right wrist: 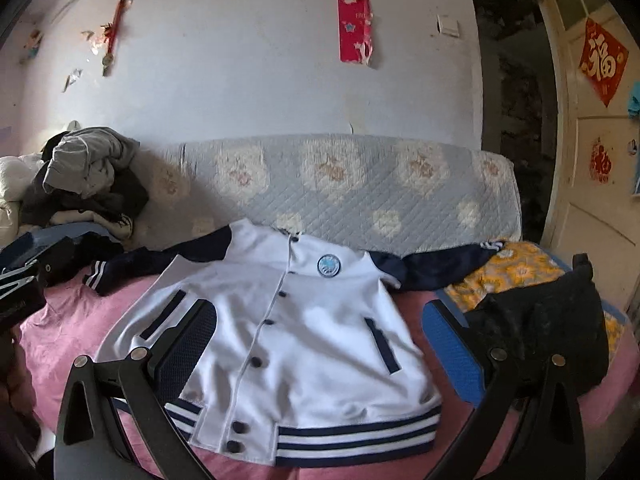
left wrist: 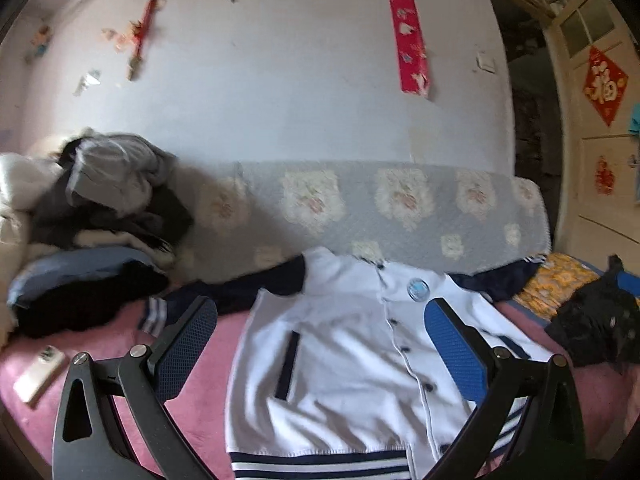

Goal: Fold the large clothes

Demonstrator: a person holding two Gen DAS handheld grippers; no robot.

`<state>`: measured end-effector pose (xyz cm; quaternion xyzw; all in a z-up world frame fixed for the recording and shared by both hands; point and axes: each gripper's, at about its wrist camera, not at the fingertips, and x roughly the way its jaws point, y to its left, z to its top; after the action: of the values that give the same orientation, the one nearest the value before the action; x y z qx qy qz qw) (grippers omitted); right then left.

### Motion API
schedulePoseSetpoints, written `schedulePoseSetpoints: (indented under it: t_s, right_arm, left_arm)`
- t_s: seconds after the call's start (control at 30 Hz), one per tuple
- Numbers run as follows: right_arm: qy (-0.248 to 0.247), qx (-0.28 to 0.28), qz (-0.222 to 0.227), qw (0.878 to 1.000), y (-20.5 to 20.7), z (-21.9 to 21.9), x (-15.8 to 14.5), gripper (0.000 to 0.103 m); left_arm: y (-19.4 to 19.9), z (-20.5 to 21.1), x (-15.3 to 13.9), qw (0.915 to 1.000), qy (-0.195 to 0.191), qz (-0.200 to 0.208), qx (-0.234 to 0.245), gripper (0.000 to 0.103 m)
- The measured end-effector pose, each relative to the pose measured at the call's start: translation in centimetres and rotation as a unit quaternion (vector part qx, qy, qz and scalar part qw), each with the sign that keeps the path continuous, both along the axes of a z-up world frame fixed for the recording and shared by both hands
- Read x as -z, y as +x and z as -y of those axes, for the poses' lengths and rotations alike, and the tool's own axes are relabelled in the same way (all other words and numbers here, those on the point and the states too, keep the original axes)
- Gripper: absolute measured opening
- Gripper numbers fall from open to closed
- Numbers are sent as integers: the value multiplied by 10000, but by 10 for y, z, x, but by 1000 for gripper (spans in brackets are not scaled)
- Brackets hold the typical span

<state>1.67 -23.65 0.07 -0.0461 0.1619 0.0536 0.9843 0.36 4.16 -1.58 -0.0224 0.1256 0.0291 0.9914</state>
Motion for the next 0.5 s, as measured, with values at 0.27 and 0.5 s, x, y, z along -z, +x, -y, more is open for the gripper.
schedulePoseSetpoints:
  t_s: [0.27,0.5]
  right_arm:
    - [241,-658,26,9975,8,46,72,103]
    - [-207,-198,-598,9978,19,71,123,98]
  left_arm:
    - [21,-23,92,9979,245,-330,-504,103]
    - [14,-31,132,9938,464,-808,-604,103]
